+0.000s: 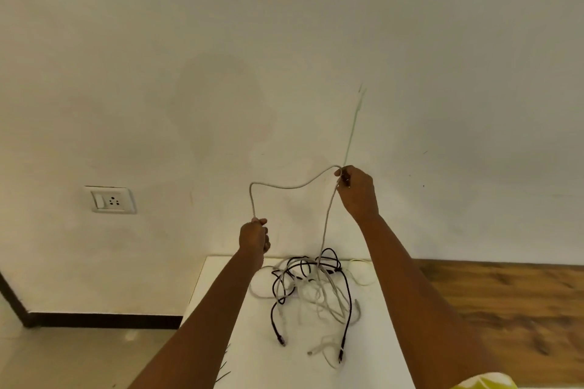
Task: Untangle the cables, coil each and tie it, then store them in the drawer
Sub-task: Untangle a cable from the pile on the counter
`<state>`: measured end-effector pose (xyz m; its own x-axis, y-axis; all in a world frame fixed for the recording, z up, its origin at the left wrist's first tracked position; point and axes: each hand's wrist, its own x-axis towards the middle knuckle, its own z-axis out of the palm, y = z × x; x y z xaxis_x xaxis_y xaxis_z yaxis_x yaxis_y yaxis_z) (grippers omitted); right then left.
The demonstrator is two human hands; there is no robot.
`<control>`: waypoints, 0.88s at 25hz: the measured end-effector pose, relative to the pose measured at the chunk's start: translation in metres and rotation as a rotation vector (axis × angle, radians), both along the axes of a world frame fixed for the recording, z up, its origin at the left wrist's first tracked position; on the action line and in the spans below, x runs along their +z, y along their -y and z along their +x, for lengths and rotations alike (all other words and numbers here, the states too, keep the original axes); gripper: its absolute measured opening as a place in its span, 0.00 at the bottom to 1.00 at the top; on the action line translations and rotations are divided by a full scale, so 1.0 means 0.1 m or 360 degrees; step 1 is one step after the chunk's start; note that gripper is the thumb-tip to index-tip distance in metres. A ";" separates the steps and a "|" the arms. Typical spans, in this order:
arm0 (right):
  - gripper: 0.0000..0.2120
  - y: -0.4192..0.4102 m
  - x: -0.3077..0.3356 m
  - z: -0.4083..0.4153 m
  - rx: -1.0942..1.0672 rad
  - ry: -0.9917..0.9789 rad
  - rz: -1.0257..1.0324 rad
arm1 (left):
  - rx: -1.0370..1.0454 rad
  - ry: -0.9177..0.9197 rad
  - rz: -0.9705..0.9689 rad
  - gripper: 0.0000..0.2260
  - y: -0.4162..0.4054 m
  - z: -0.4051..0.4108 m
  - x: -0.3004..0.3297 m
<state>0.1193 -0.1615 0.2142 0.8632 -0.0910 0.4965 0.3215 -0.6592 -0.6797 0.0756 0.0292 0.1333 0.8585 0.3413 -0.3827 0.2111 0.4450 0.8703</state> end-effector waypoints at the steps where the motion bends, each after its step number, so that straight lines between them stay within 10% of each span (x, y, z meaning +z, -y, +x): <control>1: 0.10 -0.01 0.00 -0.03 -0.0059 0.0125 0.0029 | -0.0056 -0.0059 0.0051 0.11 0.03 0.00 -0.08; 14: 0.10 -0.14 0.09 -0.07 0.0419 -0.0250 0.0396 | -0.0884 0.0000 0.1409 0.12 0.72 0.14 -0.31; 22: 0.09 -0.08 -0.89 -0.27 0.0246 -0.0600 0.0390 | -0.0718 0.0103 0.0907 0.11 0.59 0.18 -0.28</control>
